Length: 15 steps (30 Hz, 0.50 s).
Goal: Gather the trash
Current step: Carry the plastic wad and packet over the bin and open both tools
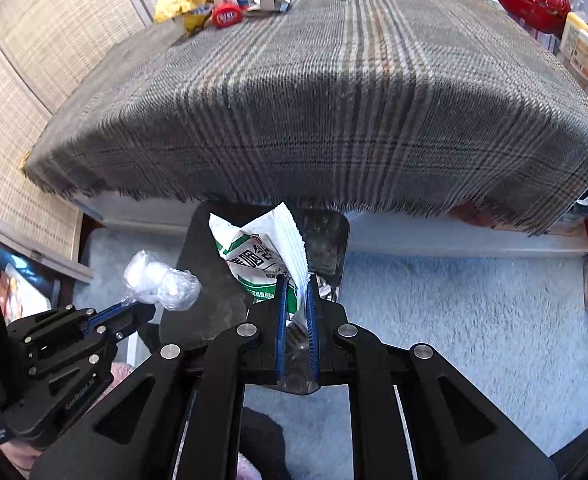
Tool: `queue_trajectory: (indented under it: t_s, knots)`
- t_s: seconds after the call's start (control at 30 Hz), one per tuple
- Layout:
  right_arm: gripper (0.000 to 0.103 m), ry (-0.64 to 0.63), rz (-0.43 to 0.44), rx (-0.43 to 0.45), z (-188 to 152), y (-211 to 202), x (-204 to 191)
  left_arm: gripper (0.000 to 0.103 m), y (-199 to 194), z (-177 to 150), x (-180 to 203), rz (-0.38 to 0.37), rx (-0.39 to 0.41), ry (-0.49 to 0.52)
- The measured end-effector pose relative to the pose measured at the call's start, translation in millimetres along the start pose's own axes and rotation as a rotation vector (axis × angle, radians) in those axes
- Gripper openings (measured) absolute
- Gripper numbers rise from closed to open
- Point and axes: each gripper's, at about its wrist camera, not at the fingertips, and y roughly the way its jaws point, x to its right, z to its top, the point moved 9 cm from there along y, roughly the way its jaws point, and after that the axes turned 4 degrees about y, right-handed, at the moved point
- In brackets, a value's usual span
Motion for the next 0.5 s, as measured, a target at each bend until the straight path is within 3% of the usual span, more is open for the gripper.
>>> queue_trajectory:
  t_s: [0.5]
  knots:
    - [0.014,-0.014,0.034,-0.041,-0.2,12.5,-19.5,0.005,10.8,-4.9,-2.5,-0.005,-0.034,0.000]
